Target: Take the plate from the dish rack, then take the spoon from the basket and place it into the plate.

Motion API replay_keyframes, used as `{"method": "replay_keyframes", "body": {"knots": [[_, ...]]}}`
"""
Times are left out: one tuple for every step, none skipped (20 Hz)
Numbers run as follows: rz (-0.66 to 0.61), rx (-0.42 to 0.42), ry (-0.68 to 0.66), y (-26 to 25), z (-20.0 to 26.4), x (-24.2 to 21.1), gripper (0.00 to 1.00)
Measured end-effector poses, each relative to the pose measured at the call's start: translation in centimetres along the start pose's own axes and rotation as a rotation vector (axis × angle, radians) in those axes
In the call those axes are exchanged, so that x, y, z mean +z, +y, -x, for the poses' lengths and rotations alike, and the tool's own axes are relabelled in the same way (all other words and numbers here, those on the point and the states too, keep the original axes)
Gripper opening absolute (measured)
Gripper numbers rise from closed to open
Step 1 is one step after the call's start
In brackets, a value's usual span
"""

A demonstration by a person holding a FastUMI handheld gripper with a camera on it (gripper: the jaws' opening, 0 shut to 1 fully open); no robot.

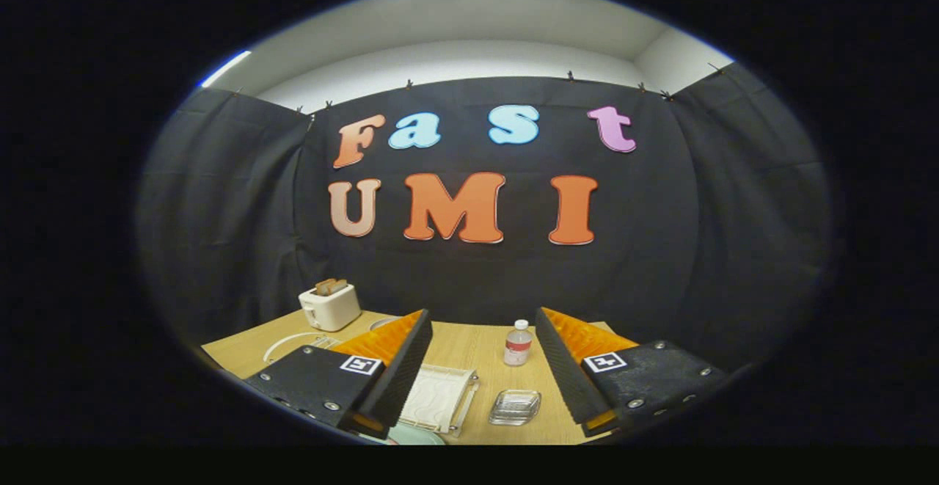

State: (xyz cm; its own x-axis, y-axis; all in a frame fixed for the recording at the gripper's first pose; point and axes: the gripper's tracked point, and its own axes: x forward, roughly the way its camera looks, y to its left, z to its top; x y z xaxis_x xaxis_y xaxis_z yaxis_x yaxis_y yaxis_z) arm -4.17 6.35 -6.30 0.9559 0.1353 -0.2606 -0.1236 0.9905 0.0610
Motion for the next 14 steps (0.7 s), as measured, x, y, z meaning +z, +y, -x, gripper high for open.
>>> {"method": "replay_keyframes", "body": {"knots": [[0.006, -0.005, -0.007, 0.2, 0.0, 0.3, 0.87], [0.007, -0.010, -0.010, 0.2, 0.0, 0.5, 0.89], [0.008, -0.015, -0.016, 0.2, 0.0, 0.7, 0.90], [0.009, -0.021, -0.025, 0.1, -0.1, 1.2, 0.91], [0.012, -0.021, -0.035, 0.3, -0.1, 1.5, 0.92], [0.016, -0.025, -0.044, 0.3, -0.1, 1.9, 0.93], [0.016, -0.026, -0.055, 0.3, -0.2, 2.3, 0.93], [0.019, -0.026, -0.063, 0.5, -0.2, 2.7, 0.93], [0.021, -0.033, -0.073, 0.4, -0.3, 3.0, 0.94], [0.022, -0.031, -0.079, 0.5, -0.4, 3.3, 0.94], [0.020, -0.035, -0.083, 0.5, -0.3, 3.5, 0.94], [0.015, -0.031, -0.086, 0.6, -0.3, 3.7, 0.94], [0.011, -0.036, -0.089, 0.5, -0.4, 3.8, 0.94], [0.008, -0.033, -0.099, 0.5, -0.4, 4.1, 0.94]]}}
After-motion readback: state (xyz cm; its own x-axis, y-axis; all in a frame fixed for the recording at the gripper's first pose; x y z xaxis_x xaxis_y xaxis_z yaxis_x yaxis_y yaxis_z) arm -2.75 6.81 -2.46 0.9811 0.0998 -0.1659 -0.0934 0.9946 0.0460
